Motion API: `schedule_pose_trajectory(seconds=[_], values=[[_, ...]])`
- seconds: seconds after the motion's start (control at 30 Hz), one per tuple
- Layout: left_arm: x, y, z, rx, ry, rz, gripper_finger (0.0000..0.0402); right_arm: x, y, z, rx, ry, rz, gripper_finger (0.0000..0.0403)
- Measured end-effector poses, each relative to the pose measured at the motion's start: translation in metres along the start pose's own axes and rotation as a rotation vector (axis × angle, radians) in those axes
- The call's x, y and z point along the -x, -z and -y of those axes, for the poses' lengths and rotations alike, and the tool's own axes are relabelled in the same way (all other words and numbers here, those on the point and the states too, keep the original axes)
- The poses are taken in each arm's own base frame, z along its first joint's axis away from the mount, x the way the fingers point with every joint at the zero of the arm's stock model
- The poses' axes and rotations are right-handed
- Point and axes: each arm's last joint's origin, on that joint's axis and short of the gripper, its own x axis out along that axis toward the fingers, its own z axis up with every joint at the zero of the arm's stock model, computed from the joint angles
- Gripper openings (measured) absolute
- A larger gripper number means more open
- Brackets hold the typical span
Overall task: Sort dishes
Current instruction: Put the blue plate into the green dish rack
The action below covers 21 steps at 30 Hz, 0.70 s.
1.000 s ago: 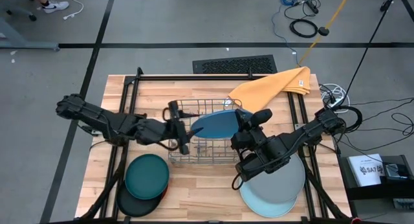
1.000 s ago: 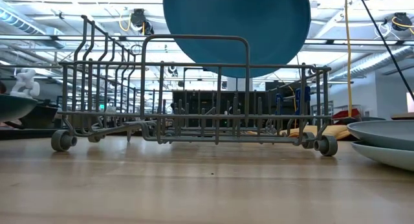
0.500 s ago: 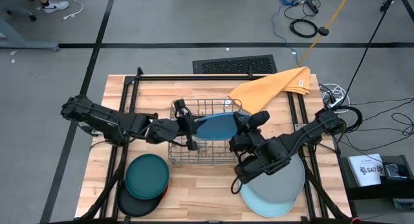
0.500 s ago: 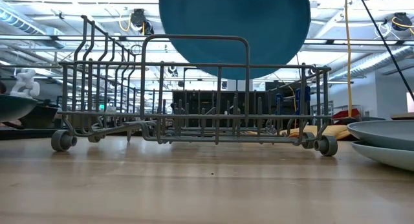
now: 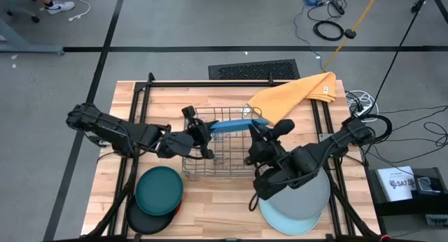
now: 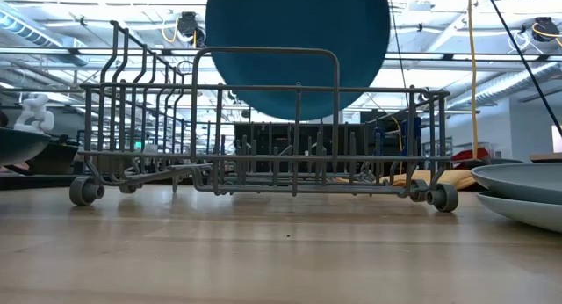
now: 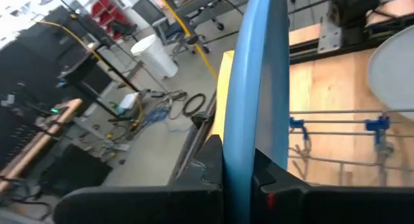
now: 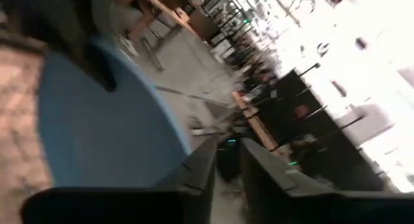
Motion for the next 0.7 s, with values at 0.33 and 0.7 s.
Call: schedule_pose_trajectory(seconds=[0.33, 0.7], values=[[0.006, -0.002, 0.007, -0.058, -0.256, -0.042, 0.0007, 0.026, -0.02, 0.026, -0.473, -0.093, 0.03, 0.0206], [-0.022, -0.021, 0.045, -0.258, -0.475, -0.074, 0.0007, 0.031, -0.018, 0.017, -0.828, -0.115, 0.015, 0.0213]])
